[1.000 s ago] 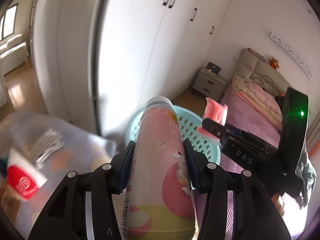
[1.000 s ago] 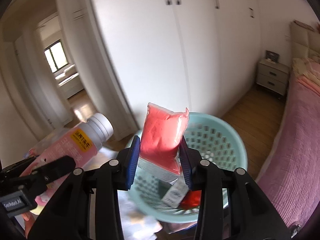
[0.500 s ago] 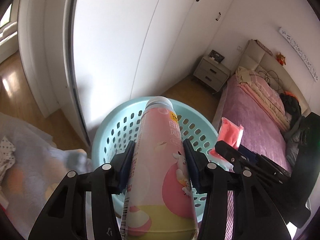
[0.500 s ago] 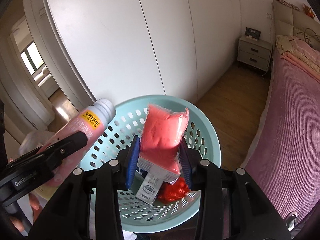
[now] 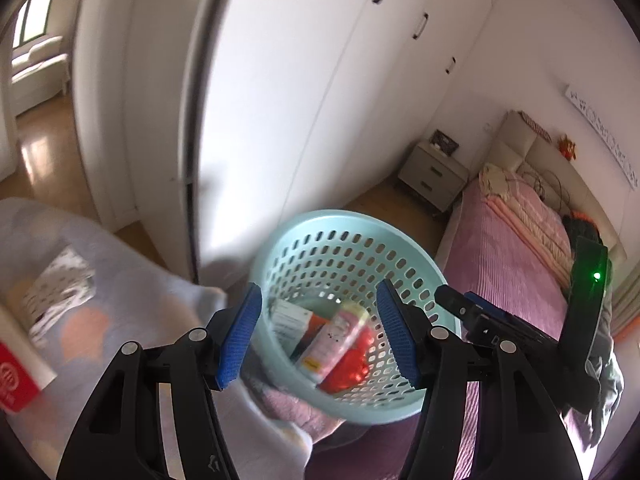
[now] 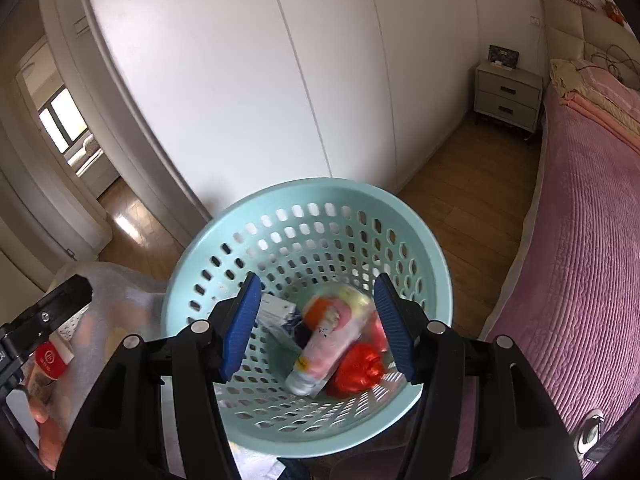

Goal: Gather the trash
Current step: 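Carry the sachet and bottle over the teal basket and open both tools, then move both tools back over the table, then grasp the red-and-white paper cup with the right tool while the left tool grasps the clear plastic bottle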

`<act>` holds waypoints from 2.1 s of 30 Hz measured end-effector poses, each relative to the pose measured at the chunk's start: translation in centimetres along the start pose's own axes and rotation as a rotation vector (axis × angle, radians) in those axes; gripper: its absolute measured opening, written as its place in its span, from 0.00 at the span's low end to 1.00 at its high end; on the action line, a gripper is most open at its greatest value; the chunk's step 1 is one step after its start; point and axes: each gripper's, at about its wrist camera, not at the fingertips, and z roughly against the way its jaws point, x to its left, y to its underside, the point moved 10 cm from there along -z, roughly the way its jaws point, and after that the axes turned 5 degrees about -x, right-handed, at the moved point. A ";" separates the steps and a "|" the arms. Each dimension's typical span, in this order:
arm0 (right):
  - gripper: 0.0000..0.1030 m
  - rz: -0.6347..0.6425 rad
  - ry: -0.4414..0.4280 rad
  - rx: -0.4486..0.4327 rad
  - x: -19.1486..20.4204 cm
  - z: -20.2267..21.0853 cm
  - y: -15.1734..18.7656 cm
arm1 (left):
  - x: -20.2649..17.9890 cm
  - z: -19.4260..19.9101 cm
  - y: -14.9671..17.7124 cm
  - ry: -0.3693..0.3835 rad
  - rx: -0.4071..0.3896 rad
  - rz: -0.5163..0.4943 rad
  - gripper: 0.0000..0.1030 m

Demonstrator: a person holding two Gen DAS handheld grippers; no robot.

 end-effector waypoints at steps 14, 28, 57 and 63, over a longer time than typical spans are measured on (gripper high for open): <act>0.54 0.172 -0.174 -0.071 12.8 5.4 1.1 | 7.7 14.4 -0.5 -0.121 -0.184 0.040 0.57; 0.54 0.388 -0.404 -0.011 30.0 6.5 8.6 | 27.0 24.8 1.2 -0.404 -0.193 0.134 0.64; 0.31 0.446 -0.329 0.153 33.1 2.8 16.7 | 29.7 19.1 9.3 -0.246 0.192 0.009 0.74; 0.68 0.378 -0.397 0.131 34.3 4.2 15.2 | 30.0 18.7 8.8 -0.229 0.156 0.041 0.73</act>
